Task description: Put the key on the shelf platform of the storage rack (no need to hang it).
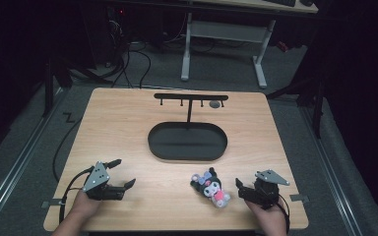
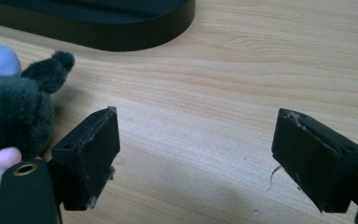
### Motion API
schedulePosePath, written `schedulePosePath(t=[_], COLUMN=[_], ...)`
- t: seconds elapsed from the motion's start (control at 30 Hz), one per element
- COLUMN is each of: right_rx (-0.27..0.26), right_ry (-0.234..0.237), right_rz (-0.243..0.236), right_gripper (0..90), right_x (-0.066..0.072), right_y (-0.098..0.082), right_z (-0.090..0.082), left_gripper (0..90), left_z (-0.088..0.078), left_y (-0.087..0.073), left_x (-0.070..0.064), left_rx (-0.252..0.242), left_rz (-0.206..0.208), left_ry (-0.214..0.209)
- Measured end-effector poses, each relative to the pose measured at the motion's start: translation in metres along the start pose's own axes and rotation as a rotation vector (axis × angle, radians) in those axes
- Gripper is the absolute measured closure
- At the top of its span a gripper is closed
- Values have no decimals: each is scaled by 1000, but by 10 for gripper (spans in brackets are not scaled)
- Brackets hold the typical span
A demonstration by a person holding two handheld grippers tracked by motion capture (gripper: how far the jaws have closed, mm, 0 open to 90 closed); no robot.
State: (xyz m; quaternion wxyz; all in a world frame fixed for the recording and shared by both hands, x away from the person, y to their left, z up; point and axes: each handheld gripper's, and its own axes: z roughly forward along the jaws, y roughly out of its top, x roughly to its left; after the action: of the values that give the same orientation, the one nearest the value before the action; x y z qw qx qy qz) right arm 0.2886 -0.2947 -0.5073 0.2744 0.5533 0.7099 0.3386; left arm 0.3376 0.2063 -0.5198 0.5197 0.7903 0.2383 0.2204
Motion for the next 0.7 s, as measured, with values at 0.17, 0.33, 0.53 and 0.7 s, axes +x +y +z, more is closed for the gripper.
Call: schedulePosePath(t=[0.17,0.33,0.53,0.7], right_rx=[55,62,111,192], right_ry=[-54,-48,-41,-36], right_rz=[25,29,23,26], right_gripper=[149,149,152,158], right_x=[2,3,6,3], right_y=[7,10,15,22], right_z=[4,5,11,16], left_gripper=[154,154,154,154], left_z=[0,0,0,0], left_y=[0,0,0,0], left_x=[0,-1,-1,0], left_rx=[-4,1,2,-3], left_rz=[-6,3,1,-5], left_ry=[1,-4,-2,-6])
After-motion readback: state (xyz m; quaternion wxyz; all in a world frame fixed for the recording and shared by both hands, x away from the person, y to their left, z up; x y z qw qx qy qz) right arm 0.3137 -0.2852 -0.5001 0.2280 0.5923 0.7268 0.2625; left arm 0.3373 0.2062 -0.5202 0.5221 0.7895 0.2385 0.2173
